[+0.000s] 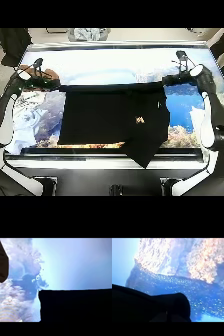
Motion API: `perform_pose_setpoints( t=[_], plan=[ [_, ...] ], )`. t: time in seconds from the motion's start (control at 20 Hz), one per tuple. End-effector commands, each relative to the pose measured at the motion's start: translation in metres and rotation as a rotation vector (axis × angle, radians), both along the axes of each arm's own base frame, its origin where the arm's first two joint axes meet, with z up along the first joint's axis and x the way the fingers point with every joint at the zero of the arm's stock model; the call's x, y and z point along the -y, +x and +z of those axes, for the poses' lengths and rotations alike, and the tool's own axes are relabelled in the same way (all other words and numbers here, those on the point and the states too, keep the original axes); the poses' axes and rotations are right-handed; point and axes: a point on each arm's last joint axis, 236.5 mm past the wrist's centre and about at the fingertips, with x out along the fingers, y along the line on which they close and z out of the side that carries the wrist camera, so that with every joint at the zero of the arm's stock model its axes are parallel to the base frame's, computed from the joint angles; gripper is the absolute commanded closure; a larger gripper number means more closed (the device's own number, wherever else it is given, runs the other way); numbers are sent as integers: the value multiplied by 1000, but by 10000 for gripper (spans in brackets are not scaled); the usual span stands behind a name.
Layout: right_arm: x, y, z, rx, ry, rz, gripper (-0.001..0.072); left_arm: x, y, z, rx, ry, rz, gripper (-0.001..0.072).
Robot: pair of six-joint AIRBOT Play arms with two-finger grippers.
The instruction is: Fold the shirts.
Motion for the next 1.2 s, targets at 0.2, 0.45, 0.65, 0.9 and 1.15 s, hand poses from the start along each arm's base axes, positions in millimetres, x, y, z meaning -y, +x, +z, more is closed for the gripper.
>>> perform_pose_setpoints(
  t=[0.2,0.45,0.65,0.9,1.15],
  plan=[
    [11,-145,-27,-538,-9,186,669,3,-102,-14,-448,-88,-163,684],
    [-6,-168,-68,-631,13,178,670,12,-132,-39,-582,-117,-176,684],
    [-7,-164,-70,-626,24,148,669,6,-137,-46,-612,-96,-160,684],
    [-7,-162,-72,-629,34,112,668,9,-138,-49,-634,-93,-142,684],
    [1,-171,-42,-601,18,133,219,8,-156,-33,-689,-108,-170,194]
  ],
)
